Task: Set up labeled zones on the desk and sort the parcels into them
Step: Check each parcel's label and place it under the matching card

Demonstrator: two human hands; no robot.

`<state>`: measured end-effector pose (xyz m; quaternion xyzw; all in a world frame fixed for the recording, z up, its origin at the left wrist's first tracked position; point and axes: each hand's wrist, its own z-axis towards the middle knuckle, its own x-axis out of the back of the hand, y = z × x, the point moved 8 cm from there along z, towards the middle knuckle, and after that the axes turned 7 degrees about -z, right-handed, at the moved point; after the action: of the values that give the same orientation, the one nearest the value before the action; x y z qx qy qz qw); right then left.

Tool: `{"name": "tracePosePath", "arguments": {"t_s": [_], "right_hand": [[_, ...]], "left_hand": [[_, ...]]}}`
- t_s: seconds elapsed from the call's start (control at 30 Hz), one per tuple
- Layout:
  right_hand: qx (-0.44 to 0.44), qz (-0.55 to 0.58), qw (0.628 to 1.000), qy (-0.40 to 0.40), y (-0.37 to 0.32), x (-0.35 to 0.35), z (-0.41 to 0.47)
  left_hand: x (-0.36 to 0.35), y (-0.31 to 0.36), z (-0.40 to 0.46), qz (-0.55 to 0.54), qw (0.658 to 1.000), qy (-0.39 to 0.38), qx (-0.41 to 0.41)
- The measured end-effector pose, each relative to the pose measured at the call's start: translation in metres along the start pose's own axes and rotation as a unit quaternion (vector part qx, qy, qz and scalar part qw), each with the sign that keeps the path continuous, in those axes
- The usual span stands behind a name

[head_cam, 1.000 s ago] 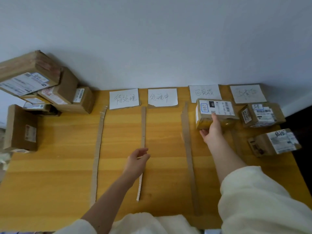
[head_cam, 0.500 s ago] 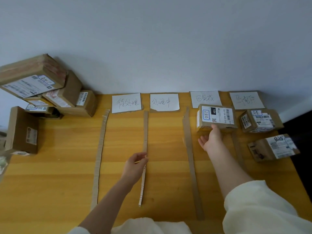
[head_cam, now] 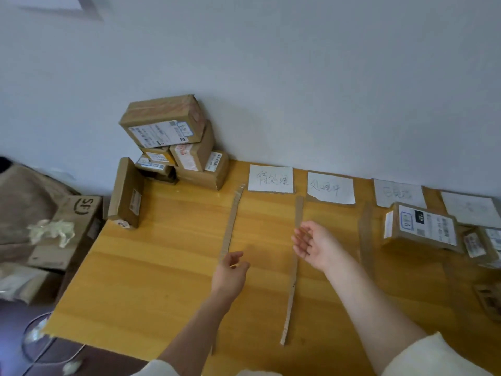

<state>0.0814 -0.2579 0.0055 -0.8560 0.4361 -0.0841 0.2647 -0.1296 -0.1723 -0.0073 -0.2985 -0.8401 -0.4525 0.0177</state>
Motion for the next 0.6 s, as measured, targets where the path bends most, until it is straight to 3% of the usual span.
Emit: {"name": "tracePosePath", "arguments": {"t_s": [0.43,0.53,0.6], "right_hand": [[0.132,-0.256,0.957,-0.031,-0.057,-0.179,-0.021],[0.212,-0.323,0.922,-0.001,-0.094,-0.213,-0.026],[0.295,-0.387,0.873,0.044,-0.123,-0.234,-0.035]], "left_hand": [[0.133,-0.017,0.058,-0.040,0.996,0.070,0.026],[0.152,-0.018,0.072,-0.029,0.997,0.072,0.022],[0.162,-0.017,0.082,-0.023,0.997,0.072,0.021]]}}
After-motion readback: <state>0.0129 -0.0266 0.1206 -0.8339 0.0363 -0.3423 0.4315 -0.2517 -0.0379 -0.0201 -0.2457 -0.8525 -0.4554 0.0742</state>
